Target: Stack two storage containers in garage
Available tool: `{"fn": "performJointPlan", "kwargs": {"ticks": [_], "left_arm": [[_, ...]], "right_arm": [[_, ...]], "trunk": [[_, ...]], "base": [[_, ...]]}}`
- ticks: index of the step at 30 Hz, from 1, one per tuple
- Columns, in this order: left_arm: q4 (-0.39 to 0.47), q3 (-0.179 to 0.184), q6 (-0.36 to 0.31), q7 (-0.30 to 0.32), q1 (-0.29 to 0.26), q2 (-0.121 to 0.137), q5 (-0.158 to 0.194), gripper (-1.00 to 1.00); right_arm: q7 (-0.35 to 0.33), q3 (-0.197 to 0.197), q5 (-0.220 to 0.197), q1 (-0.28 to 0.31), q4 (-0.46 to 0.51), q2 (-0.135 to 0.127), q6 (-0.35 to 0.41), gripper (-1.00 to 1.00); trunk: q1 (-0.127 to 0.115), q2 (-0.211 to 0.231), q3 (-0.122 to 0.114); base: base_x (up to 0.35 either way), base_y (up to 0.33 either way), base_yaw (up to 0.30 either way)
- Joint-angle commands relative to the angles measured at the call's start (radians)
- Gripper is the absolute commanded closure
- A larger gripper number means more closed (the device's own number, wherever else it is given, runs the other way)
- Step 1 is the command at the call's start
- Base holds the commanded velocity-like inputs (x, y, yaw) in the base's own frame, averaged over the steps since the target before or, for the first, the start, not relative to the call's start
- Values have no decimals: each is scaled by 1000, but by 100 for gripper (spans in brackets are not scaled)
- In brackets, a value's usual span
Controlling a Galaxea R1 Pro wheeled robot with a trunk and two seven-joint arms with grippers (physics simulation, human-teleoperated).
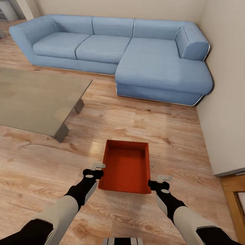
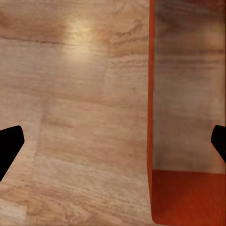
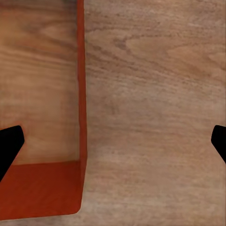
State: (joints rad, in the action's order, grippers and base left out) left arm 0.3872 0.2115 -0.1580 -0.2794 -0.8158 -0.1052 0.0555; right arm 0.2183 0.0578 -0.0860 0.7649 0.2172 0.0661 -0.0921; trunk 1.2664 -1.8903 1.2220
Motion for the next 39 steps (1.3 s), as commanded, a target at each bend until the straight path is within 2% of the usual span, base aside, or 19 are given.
{"fn": "performJointPlan", "kwargs": {"ticks": [1, 24, 34, 39], "left_arm": [[2, 8, -6, -7, 0, 1, 6, -100], [7, 7, -6, -7, 0, 1, 6, -100], [9, 6, -5, -7, 0, 1, 6, -100], [11, 5, -3, -7, 0, 1, 6, -100]], "right_arm": [[4, 6, -9, 1, -1, 0, -4, -100], [4, 5, -10, 1, -1, -1, -24, -100], [3, 18, 0, 1, 0, 5, -36, -100], [3, 19, 1, 1, 1, 5, -35, -100]], "trunk": [[4, -7, 4], [92, -168, 76], [130, -238, 107], [130, -238, 107]], "base": [[0, 0, 0], [0, 0, 0], [0, 0, 0], [0, 0, 0]]}}
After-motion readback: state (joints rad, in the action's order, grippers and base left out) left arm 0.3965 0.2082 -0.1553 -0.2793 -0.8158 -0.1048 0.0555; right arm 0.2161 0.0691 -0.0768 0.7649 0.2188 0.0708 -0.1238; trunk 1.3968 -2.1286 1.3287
